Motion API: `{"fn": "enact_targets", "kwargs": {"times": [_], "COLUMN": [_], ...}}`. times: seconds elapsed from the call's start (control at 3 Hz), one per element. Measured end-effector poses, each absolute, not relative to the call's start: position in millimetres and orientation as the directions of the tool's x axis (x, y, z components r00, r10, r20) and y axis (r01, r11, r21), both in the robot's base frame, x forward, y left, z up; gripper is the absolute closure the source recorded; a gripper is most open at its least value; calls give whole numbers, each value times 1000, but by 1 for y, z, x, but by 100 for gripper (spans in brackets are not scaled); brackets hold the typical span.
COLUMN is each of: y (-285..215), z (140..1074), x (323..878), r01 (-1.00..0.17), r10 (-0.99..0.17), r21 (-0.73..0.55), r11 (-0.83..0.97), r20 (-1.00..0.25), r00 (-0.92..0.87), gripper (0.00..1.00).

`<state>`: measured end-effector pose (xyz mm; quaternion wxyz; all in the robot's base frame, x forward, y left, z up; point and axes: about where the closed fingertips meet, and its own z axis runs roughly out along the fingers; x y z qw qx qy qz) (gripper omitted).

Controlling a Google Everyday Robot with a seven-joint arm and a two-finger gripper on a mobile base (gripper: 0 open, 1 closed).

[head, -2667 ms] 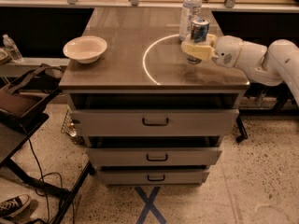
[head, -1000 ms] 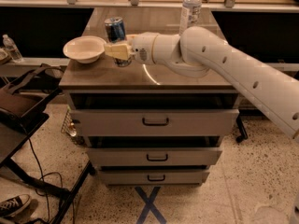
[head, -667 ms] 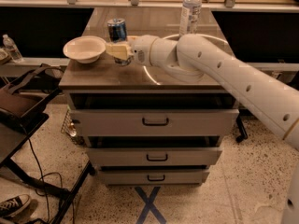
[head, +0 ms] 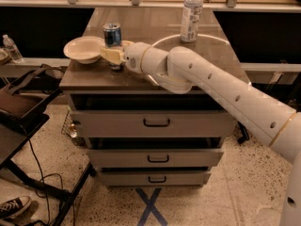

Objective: Move redbull can near paper bowl

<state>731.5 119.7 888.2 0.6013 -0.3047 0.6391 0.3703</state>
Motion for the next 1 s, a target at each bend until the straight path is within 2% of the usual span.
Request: {"fn": "enact_targets", "kwargs": {"times": [0.33, 0.67, 1.0], "y": [121, 124, 126], "z": [888, 889, 889], "x": [731, 730, 729], "r01": [-836, -839, -841], "r10": [54, 55, 55], "r21": [108, 108, 108], "r11": [537, 533, 530], "r20": [-994, -994, -994], "r00": [-94, -94, -94], "gripper": [75, 43, 20]}}
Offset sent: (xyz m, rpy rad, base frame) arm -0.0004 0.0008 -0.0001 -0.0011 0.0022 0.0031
